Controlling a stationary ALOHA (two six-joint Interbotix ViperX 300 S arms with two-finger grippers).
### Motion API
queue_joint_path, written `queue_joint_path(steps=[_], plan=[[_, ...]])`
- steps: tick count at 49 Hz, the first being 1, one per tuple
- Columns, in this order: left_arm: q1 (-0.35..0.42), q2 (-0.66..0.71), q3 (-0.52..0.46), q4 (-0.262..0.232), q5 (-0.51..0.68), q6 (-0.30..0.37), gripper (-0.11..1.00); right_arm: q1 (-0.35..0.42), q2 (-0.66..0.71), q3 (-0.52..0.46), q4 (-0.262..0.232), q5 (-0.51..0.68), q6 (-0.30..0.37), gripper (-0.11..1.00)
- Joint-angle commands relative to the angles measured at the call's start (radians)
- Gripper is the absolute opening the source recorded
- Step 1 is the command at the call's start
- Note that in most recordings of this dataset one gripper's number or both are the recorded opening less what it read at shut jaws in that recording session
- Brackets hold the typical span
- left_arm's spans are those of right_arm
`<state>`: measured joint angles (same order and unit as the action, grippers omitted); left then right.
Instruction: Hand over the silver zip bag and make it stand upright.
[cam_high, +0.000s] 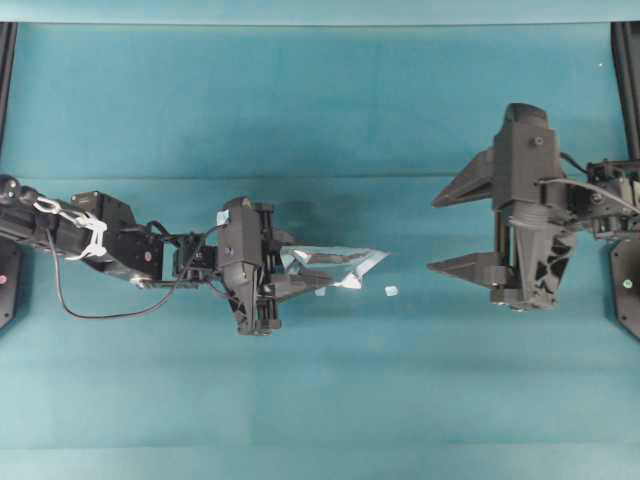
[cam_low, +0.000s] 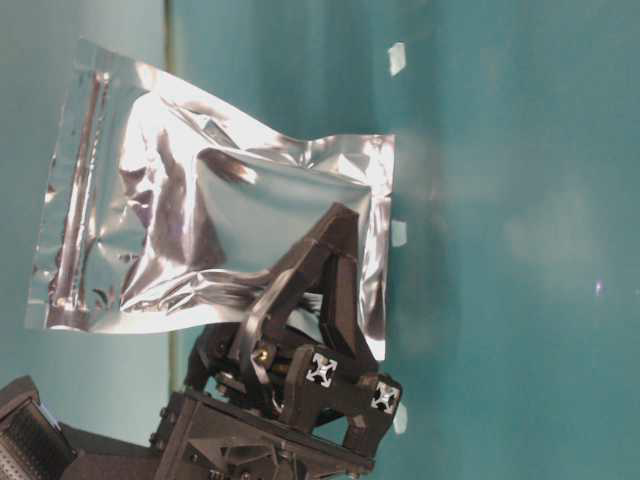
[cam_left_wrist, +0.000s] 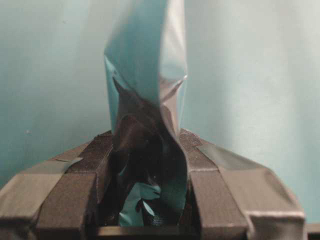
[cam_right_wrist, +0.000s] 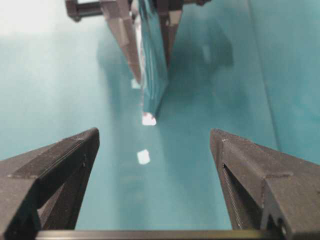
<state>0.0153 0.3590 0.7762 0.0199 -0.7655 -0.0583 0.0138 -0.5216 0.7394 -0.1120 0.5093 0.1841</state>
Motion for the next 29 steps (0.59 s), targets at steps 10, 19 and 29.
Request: queue_joint_path(steps=[10, 19, 29], plan=[[-0.011, -0.008, -0.003, 0.003, -0.002, 0.000, 0.30, 0.002, -0.029, 0.011, 0.002, -0.028, 0.012, 0.96], [-0.011, -0.008, -0.003, 0.003, -0.002, 0.000, 0.30, 0.002, -0.029, 0.015, 0.003, -0.029, 0.012, 0.96], [-0.011, -0.008, -0.003, 0.003, -0.002, 0.000, 0.30, 0.002, -0.029, 0.015, 0.003, -0.029, 0.012, 0.96]])
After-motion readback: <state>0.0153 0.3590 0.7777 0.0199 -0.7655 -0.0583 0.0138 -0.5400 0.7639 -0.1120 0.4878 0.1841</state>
